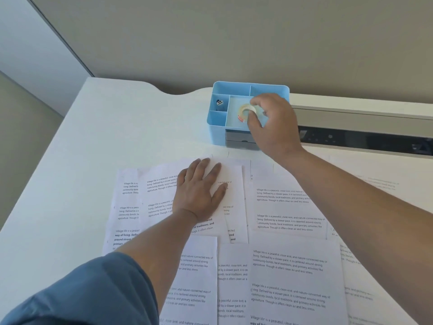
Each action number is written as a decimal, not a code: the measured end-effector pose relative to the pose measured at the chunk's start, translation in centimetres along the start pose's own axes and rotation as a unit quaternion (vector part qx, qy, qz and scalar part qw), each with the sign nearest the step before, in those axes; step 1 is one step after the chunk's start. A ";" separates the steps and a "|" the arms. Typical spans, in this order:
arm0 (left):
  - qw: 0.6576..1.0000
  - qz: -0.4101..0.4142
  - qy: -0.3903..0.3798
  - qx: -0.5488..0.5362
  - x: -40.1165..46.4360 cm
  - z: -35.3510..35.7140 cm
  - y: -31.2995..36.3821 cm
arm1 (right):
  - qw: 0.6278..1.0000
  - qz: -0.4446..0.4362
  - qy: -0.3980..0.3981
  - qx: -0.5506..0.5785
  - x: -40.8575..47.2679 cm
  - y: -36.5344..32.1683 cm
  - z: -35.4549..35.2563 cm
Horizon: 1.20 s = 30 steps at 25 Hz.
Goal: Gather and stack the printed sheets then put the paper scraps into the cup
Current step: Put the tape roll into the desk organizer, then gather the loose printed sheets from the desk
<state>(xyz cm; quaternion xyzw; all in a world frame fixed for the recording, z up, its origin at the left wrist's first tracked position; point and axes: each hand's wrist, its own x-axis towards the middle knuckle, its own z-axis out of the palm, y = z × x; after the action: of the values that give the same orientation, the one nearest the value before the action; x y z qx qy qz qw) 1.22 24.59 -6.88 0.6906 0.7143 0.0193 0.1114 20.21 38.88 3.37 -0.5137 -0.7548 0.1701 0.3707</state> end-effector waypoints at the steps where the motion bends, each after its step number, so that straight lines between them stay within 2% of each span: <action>1: 1.000 0.001 0.000 -0.001 0.0 0.1 0.1 | 1.000 -0.004 0.006 -0.001 -0.9 0.0 -0.2; 5: 1.000 0.006 -0.006 0.004 -0.2 -0.1 0.1 | 0.997 0.018 -0.068 -0.021 -5.6 -1.0 -1.5; 10: 0.999 0.011 -0.012 0.040 -0.9 -1.1 0.8 | 0.982 0.105 -0.154 -0.018 -11.8 -2.0 -6.0; 13: 0.996 0.011 -0.047 0.079 -0.9 -2.2 1.5 | 0.964 0.115 -0.235 -0.054 -15.4 -3.1 -8.4; 16: 0.995 0.019 -0.075 0.070 -1.4 -4.2 2.4 | 0.955 0.110 -0.267 -0.073 -18.5 -4.1 -10.4; 22: 0.993 0.085 -0.086 0.004 -11.3 -6.8 2.9 | 0.939 0.119 -0.316 -0.062 -25.3 -5.2 -12.8; 27: 0.994 0.048 -0.095 -0.031 -20.3 -7.2 0.7 | 0.905 0.051 -0.411 -0.103 -29.7 -6.6 -14.0; 30: 0.993 -0.007 -0.090 -0.073 -24.6 -6.5 -1.0 | 0.891 0.044 -0.440 -0.101 -31.8 -7.5 -13.5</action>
<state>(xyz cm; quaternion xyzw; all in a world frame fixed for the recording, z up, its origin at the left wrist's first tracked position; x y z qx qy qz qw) -0.48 0.98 2.56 0.6747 0.7029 0.0082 0.2250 31.52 5.43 4.98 -0.4532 -0.8306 0.3177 -0.0613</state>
